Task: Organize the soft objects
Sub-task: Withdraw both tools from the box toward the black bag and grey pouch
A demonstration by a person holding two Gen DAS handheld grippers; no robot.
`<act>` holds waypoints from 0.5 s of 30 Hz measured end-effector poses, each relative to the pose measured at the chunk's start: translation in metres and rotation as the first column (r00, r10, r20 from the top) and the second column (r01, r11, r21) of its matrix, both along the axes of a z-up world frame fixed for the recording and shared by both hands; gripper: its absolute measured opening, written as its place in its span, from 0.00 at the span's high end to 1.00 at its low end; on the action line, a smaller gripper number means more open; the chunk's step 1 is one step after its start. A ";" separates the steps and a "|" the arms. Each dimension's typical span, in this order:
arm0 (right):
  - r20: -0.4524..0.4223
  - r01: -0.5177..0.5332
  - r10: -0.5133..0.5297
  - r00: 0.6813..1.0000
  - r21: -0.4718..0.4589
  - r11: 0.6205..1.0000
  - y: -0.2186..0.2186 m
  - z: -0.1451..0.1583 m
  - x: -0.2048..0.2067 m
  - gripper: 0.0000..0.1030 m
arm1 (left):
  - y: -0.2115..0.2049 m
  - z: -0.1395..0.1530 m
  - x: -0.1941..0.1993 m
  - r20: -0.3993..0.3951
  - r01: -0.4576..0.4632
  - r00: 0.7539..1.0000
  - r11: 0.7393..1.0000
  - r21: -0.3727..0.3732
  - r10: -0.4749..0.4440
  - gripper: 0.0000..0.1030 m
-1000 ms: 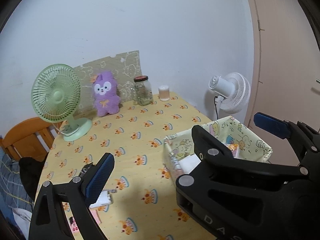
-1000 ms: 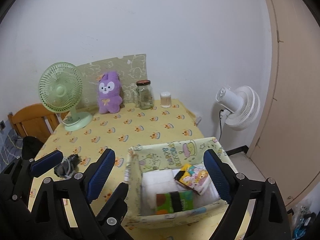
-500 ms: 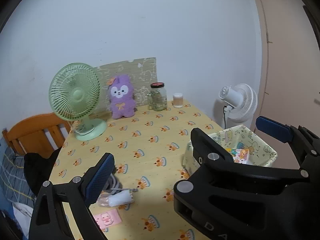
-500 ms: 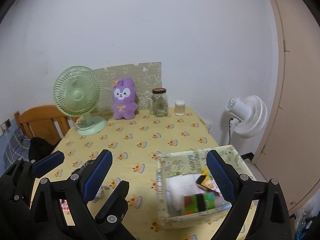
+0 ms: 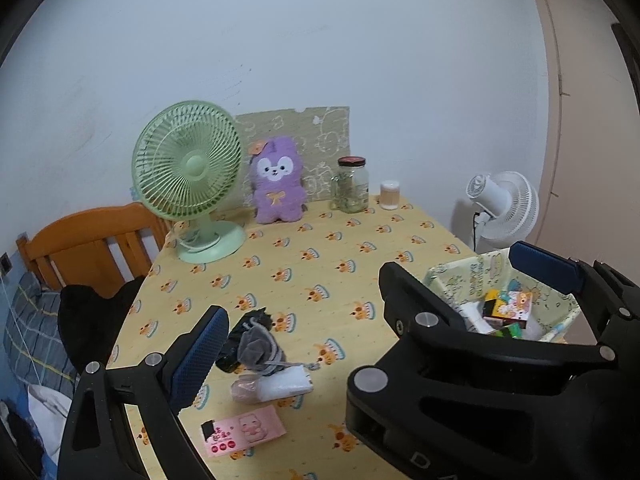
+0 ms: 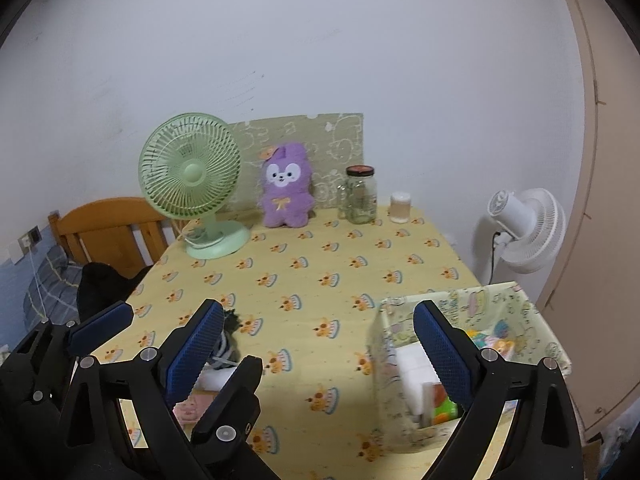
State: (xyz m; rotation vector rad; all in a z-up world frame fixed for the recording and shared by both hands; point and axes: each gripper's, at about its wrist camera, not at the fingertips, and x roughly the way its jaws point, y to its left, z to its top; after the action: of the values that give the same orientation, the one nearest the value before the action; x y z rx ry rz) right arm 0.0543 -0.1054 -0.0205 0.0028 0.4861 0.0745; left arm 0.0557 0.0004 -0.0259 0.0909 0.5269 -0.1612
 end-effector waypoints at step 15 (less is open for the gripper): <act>-0.083 -0.085 0.086 0.993 0.021 0.996 0.041 -0.046 0.041 0.06 | 0.036 -0.042 0.031 -0.085 -0.082 0.993 0.997 0.014 0.083 0.06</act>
State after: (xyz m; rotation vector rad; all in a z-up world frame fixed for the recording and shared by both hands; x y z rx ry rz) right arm 0.0953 -0.0643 -0.0667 0.0021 0.5690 0.1629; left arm 0.0864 0.0362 -0.0676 0.0724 0.6163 -0.0820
